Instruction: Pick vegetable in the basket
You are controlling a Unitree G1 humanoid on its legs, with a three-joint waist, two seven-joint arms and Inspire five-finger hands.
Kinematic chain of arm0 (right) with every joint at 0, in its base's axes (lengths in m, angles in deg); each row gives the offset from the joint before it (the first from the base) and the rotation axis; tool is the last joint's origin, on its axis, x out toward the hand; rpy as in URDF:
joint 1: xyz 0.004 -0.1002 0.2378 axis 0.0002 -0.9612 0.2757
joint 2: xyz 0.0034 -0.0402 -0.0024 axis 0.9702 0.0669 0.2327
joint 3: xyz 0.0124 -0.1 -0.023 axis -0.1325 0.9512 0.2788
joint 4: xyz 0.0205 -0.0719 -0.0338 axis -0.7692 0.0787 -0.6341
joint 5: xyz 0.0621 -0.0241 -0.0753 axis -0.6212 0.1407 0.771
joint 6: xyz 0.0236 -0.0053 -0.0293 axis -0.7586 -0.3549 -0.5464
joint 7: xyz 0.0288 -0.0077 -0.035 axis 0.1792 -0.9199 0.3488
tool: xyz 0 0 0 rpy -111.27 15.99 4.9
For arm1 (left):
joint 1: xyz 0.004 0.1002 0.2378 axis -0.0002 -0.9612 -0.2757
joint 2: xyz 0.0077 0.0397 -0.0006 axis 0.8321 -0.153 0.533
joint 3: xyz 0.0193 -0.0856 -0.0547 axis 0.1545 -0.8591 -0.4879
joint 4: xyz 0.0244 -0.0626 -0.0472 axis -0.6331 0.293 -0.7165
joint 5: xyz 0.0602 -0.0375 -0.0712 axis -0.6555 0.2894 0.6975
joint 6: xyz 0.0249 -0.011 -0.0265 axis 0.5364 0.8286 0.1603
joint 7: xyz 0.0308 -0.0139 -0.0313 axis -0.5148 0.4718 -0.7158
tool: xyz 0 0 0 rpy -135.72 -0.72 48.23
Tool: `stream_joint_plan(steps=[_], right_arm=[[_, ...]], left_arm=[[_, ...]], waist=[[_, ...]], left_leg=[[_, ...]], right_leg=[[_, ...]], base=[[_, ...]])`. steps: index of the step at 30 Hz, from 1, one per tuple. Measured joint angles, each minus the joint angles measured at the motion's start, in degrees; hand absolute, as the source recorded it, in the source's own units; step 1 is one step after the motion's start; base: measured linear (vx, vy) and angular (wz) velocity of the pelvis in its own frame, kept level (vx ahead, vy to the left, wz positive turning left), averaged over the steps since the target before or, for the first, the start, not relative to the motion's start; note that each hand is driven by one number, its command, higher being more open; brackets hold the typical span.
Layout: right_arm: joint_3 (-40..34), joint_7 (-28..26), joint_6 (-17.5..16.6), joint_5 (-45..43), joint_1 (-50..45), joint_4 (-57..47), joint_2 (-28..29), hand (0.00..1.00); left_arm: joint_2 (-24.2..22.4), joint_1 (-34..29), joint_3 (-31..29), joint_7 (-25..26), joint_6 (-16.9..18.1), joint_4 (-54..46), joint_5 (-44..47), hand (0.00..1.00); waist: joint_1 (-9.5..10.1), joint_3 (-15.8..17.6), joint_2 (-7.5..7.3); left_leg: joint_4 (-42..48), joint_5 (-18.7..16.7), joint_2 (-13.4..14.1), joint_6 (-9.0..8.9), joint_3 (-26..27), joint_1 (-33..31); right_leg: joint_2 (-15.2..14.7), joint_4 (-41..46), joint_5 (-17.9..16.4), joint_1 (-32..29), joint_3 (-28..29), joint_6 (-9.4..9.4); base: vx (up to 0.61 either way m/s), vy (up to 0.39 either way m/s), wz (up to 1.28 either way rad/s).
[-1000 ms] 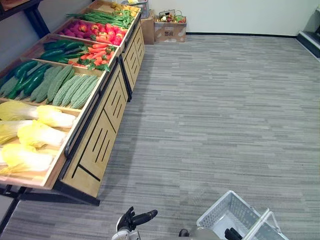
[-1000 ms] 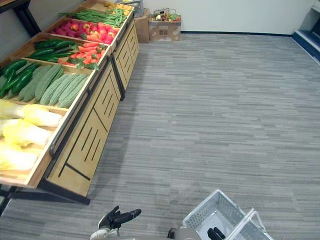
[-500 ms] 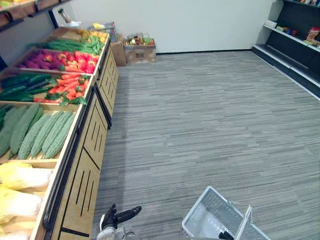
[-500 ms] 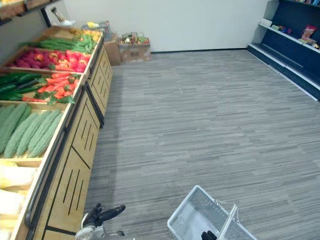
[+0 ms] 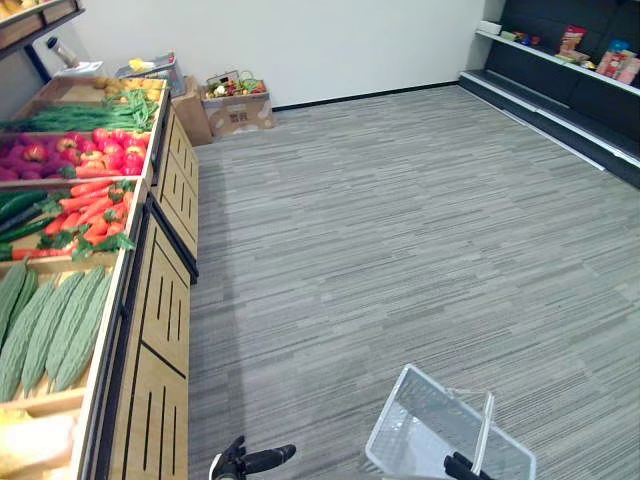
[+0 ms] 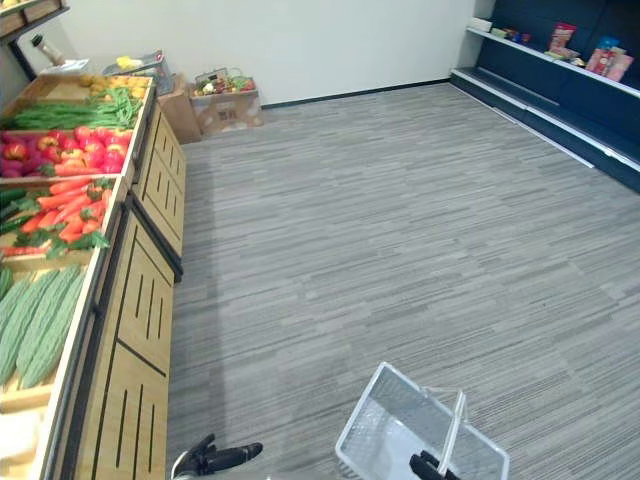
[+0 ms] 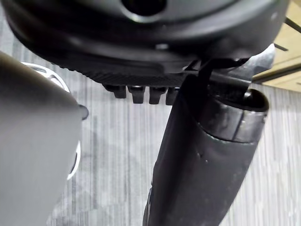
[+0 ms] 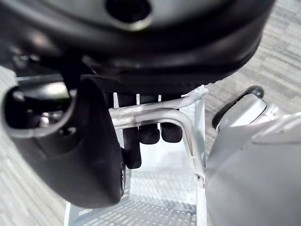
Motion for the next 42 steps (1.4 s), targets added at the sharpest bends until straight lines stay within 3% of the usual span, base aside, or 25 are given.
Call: stream_joint_plan(steps=[2,4,5,6,8,9,10,11,12,14,18,19,42], right_arm=[[-0.06,0.19,-0.47,-0.2,-0.17,-0.91,0.68,0.0],[-0.05,0.25,-0.52,0.2,-0.73,-0.9,0.58,0.0],[-0.24,0.31,-0.72,0.2,-1.15,-1.29,0.34,0.0],[0.1,0.19,-0.42,0.33,-1.0,-1.59,0.4,0.0],[0.13,0.02,0.31,1.38,-1.03,-1.41,0.92,0.0],[0.13,0.09,0.34,1.98,-1.52,-1.44,1.57,0.0],[0.16,0.12,0.4,1.98,-1.85,-1.43,1.96,0.0],[0.15,0.07,0.54,2.08,-2.21,-0.61,2.46,0.0],[-0.01,0.43,0.57,2.03,-2.03,-0.19,1.84,0.0],[0.06,0.44,0.82,2.06,-1.02,0.9,0.9,0.0],[0.17,-0.05,1.3,2.08,-1.36,2.51,0.01,0.0],[4.59,-0.32,1.19,2.03,-2.18,3.51,-0.33,0.0],[2.27,0.68,1.25,-2.49,-2.19,3.63,0.5,0.0]], left_arm=[[1.59,0.15,0.9,0.01,0.01,0.02,-0.02,1.0],[1.71,0.04,0.9,0.14,-0.09,0.08,-0.02,1.0],[1.42,-0.15,0.82,0.37,-0.2,0.09,0.01,1.0],[2.14,-0.04,0.82,0.81,-0.35,0.09,0.0,1.0],[3.14,0.03,0.63,0.84,-0.64,0.1,0.0,1.0],[3.32,-0.1,0.41,0.84,-0.68,0.11,-0.01,1.0],[3.45,-0.19,0.38,0.8,-0.67,0.12,-0.04,1.0],[3.67,0.1,-0.94,0.61,-0.71,0.54,-0.24,1.0],[1.38,0.26,-2.02,0.5,-0.77,1.21,-0.6,1.0],[-1.05,0.41,-3.77,0.07,-0.7,1.19,-0.95,1.0],[-1.44,0.2,-4.07,-0.81,-0.62,1.21,-1.23,1.0],[0.3,-0.32,-2.83,-0.69,-0.65,2.35,-1.28,1.0],[0.51,-0.65,-1.09,-0.72,-0.5,2.23,-0.48,1.0]], waist=[[-0.71,0.59,-2.75],[-1.12,0.89,-2.57],[-1.12,0.8,-1.23],[-1.08,0.92,-1.07],[-1.06,1.34,-0.39],[-1.19,1.49,-0.19],[-1.19,1.34,-0.72],[-1.32,1.59,-2.53],[-1.17,1.73,-0.84],[-0.63,1.49,0.29],[-0.7,0.38,0.75],[-0.96,-2.23,-1.14],[-0.45,-2.67,-0.89]], left_leg=[[-1.56,-0.73,-3.7,0.89,-0.59,2.39],[-2.07,-1.5,-4.35,1.48,-1.66,3.92],[-2.09,-1.98,-3.58,1.97,-2.08,4.16],[-2.14,-2.14,-2.56,2.11,-2.33,4.16],[-1.81,-2.13,0.0,2.1,-2.69,4.28],[-1.21,-2.12,1.21,2.07,-3.08,4.41],[-1.03,-2.13,1.15,1.92,-3.15,4.48],[-0.94,-2.73,0.14,0.2,-3.66,5.31],[-1.06,-3.36,1.83,-0.54,-3.39,5.68],[-2.05,-3.44,1.84,-0.49,-4.87,5.66],[-2.6,-2.91,2.16,-0.28,-5.37,6.52],[-2.68,-3.97,-2.22,0.16,-8.24,2.98],[-3.69,-4.26,-1.24,-0.4,-7.13,3.78]], right_leg=[[-4.0,9.71,1.48,-3.2,-0.6,-0.2],[-5.55,12.96,5.62,-3.68,-3.34,-0.49],[-5.86,15.16,2.04,-5.4,-5.57,-0.45],[-5.04,15.05,-4.06,-7.68,-7.96,0.71],[-1.16,9.1,-8.75,-10.29,-10.27,0.8],[1.56,-0.43,-8.69,-10.19,-10.01,1.11],[2.46,-6.27,-7.46,-9.92,-9.62,1.41],[3.03,-13.45,-1.38,-8.44,-8.85,-3.2],[4.83,-14.22,-0.98,-7.6,-8.71,-3.4],[5.83,-15.94,-0.75,-6.97,-8.37,-4.18],[7.02,-21.75,0.79,-2.87,-9.41,-4.93],[3.43,-38.87,12.56,1.73,-9.95,-0.55],[3.91,-39.81,12.68,1.8,-10.76,-0.65]], base=[[0.14,0.102,0.24],[0.14,0.035,0.3],[0.21,0.015,0.26],[0.22,-0.022,0.22],[0.19,-0.141,0.16],[0.18,-0.202,0.2],[0.17,-0.249,0.25],[0.17,-0.22,0.13],[0.17,-0.188,0.03],[0.14,-0.101,-0.17],[0.09,-0.025,0.05],[0.0,0.0,0.0],[0.0,-0.001,0.0]])
